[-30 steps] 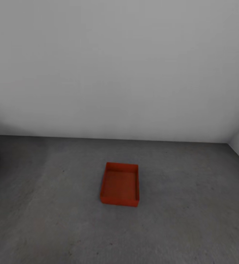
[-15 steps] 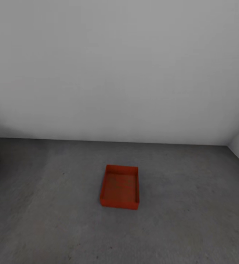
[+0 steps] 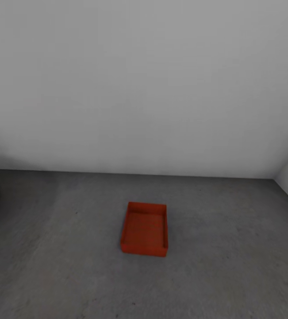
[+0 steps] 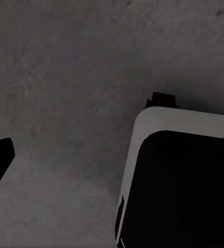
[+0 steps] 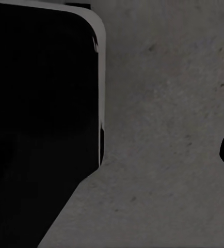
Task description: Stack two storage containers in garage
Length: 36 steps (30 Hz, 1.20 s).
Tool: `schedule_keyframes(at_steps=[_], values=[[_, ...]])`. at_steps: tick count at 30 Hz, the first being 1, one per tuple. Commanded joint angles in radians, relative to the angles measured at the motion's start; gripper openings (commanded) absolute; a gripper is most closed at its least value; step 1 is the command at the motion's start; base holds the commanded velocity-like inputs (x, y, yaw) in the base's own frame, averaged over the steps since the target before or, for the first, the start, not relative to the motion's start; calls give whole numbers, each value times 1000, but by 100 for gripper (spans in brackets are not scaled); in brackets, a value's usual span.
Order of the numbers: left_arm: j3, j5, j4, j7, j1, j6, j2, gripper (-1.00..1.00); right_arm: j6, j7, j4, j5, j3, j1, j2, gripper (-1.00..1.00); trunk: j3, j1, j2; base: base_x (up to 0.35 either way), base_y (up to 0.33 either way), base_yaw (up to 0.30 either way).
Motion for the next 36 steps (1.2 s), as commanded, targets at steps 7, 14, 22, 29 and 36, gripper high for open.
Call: schedule_keyframes(at_steps=[7,14,22,29,36], values=[[-4,9,1,1,0,-4,0,100,-9,2,3,-9,8,-1,4,100,10,0,-1,0,0,0],[-4,9,1,1,0,-4,0,100,-10,1,3,-5,8,-1,6,100,22,0,-1,0,0,0],[-4,9,1,1,-1,-4,0,100,-5,2,3,0,10,-1,6,100,35,0,-1,0,0,0],[-4,9,1,1,-1,-4,0,100,-4,4,3,2,10,-1,6,100,46,0,-1,0,0,0],[-4,9,1,1,0,-4,0,100,-4,5,2,3,13,-1,2,100,57,0,-1,0,0,0]])
